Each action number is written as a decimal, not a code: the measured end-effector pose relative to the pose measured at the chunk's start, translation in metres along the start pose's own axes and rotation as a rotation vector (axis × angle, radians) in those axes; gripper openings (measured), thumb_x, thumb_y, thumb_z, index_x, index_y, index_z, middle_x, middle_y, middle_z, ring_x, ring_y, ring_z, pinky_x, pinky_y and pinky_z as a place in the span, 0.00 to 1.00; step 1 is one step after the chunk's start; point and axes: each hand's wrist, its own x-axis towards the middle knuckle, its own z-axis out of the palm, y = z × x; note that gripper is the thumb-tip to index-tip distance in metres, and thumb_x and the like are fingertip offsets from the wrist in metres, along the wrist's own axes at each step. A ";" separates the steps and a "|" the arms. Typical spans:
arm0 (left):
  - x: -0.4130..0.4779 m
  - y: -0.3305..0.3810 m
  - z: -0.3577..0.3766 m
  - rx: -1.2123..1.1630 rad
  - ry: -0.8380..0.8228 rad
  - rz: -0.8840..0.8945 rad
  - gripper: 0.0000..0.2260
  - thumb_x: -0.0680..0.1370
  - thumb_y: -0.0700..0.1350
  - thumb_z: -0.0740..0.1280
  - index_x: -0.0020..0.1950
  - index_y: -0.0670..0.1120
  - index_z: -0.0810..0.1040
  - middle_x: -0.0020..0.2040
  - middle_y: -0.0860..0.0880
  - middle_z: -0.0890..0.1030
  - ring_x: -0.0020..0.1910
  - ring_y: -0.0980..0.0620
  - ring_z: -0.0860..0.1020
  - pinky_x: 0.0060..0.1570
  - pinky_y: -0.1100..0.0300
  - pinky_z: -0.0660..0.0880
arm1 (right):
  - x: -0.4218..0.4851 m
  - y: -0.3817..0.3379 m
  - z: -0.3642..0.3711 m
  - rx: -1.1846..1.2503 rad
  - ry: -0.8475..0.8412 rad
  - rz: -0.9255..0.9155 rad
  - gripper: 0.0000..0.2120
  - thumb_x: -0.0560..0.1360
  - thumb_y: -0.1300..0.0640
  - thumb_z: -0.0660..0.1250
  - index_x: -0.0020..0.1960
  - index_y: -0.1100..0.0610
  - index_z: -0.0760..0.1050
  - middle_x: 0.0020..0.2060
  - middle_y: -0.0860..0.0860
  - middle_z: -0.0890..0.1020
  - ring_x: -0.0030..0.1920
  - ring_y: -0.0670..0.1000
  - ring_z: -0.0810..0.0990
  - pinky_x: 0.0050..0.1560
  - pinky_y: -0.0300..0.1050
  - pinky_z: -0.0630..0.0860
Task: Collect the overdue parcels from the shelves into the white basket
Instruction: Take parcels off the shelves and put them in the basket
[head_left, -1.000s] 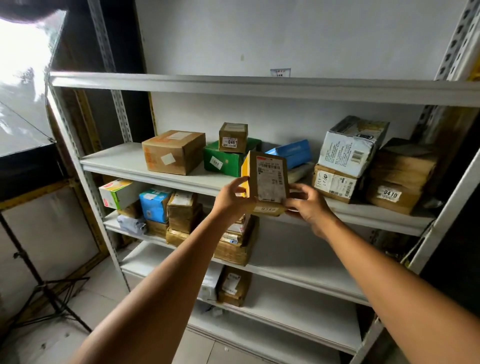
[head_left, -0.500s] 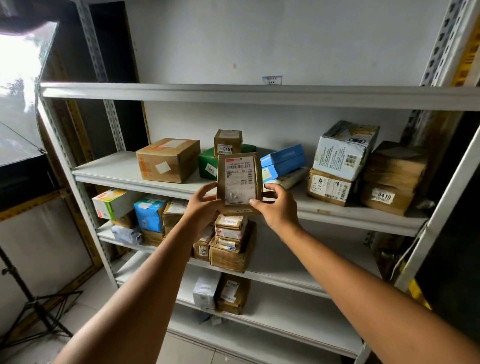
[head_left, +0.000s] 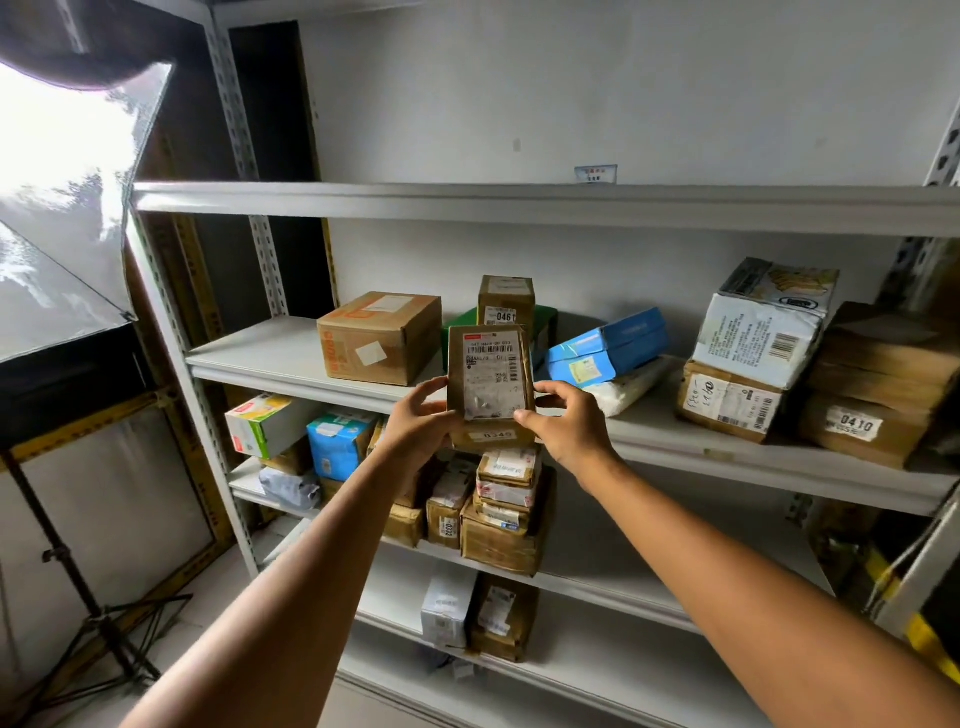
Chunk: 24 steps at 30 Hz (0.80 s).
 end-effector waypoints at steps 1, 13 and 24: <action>0.004 0.001 -0.005 0.005 0.000 0.003 0.27 0.74 0.35 0.73 0.70 0.50 0.72 0.51 0.48 0.85 0.42 0.57 0.85 0.38 0.67 0.78 | 0.005 -0.002 0.006 0.004 -0.003 -0.003 0.22 0.71 0.54 0.76 0.64 0.54 0.76 0.61 0.51 0.79 0.62 0.51 0.76 0.61 0.48 0.76; 0.108 0.012 -0.078 0.047 0.186 0.027 0.22 0.74 0.34 0.72 0.65 0.49 0.73 0.55 0.43 0.82 0.51 0.49 0.82 0.47 0.60 0.80 | 0.129 -0.024 0.106 0.130 -0.152 -0.074 0.19 0.72 0.57 0.75 0.62 0.54 0.77 0.52 0.46 0.78 0.54 0.46 0.75 0.55 0.41 0.74; 0.196 0.040 -0.133 0.102 0.254 0.071 0.25 0.75 0.39 0.73 0.70 0.51 0.71 0.57 0.47 0.81 0.52 0.55 0.81 0.40 0.68 0.75 | 0.233 -0.052 0.178 0.192 -0.226 -0.113 0.20 0.72 0.54 0.74 0.63 0.53 0.77 0.56 0.47 0.77 0.56 0.45 0.72 0.54 0.40 0.71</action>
